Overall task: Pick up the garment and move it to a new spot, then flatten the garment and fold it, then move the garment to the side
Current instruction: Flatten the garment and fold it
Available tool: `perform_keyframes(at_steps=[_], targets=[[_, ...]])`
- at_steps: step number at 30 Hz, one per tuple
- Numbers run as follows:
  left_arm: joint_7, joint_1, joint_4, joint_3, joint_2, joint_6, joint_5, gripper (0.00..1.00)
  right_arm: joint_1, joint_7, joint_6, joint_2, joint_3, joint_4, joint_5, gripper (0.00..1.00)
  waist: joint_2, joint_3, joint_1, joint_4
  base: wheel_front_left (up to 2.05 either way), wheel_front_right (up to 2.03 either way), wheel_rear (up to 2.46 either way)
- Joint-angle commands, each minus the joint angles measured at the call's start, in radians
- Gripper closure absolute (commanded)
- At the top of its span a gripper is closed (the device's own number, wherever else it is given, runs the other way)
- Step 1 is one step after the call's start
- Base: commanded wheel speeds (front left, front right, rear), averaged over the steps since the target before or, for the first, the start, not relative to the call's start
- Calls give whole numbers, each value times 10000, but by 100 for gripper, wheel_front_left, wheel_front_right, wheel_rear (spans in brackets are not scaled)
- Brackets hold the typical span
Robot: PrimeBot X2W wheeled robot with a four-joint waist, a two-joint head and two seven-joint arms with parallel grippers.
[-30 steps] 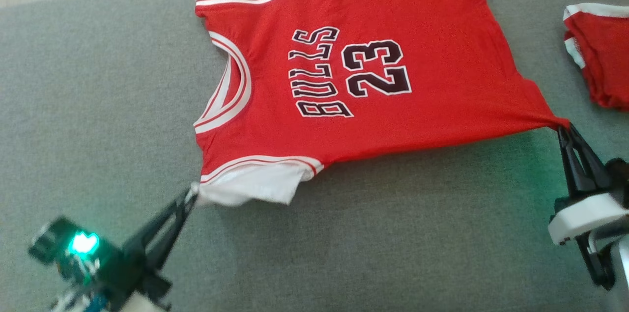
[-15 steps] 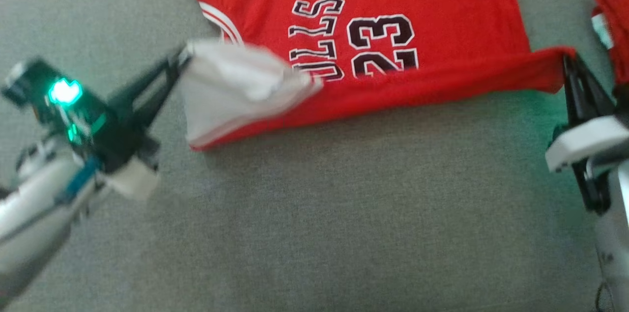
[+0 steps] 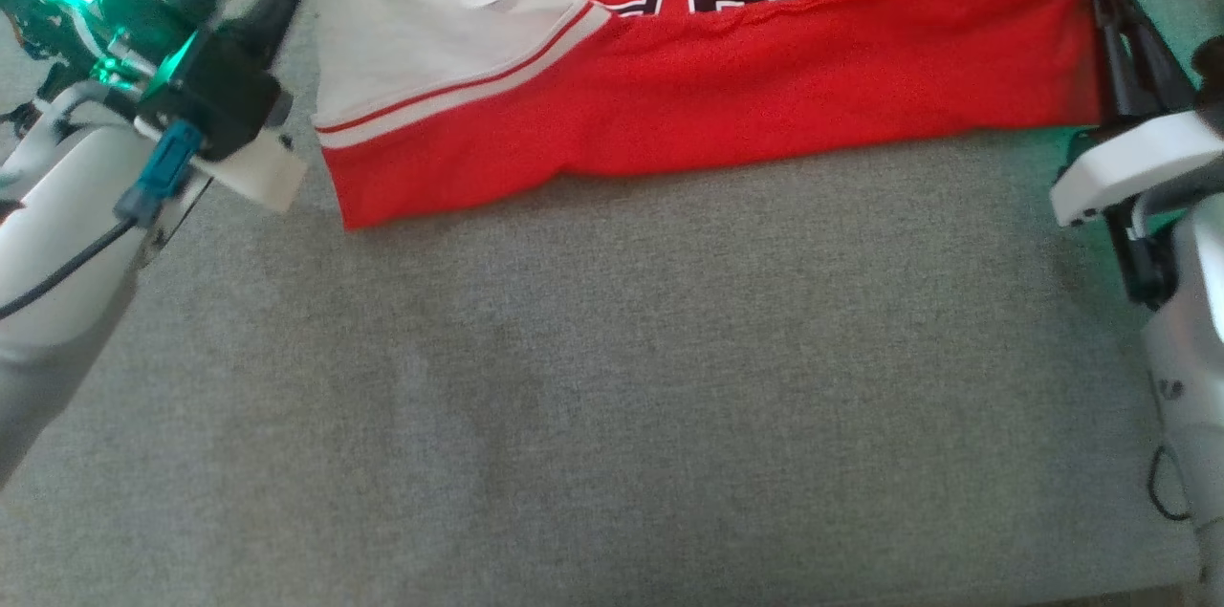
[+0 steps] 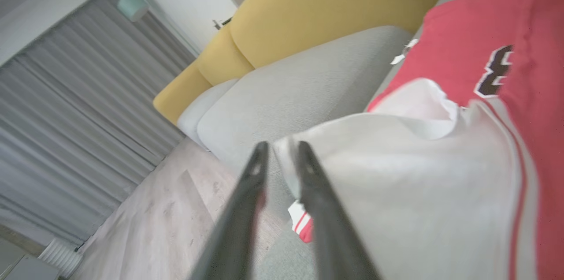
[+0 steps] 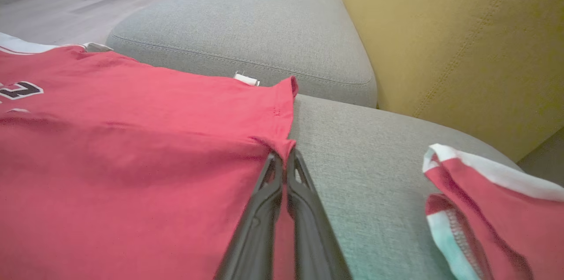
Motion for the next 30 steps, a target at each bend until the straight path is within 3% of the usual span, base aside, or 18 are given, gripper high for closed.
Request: perform_keyframes(at_steps=[1, 5, 9, 15, 21, 30], targets=[[-16, -414, -21, 772, 150, 454, 34, 0, -180, -249, -7, 61, 262, 20, 177, 0, 0, 51, -2, -28, 0, 0, 0], [-17, 353, -146, 1405, -264, 1324, -408, 0, -123, -603, -7, 284, 324, 135, 287, 0, 0, -120, -2, -62, 0, 0, 0], [-17, 1552, -596, 2003, -609, 1819, -1078, 0, 296, -704, -7, 463, 64, -186, 178, 0, 0, -377, -2, -81, 0, 0, 0], [-18, 4178, -1826, 3088, -1267, 2164, -1838, 0, 1799, -719, -7, 1144, -405, -2013, 50, 0, 0, -939, -2, -146, 0, 0, 0], [-18, 6274, -2327, 4165, -2013, 2132, -2103, 0, 3013, -720, -7, 1390, -199, -3337, -736, 0, 0, -1568, -2, -244, 0, 0, 0], [-18, 7435, -851, 4876, -3320, 1254, -3016, 0, 4044, -721, -7, 1715, -249, -3773, -821, 0, 0, -2025, -2, -367, 0, 0, 0]])
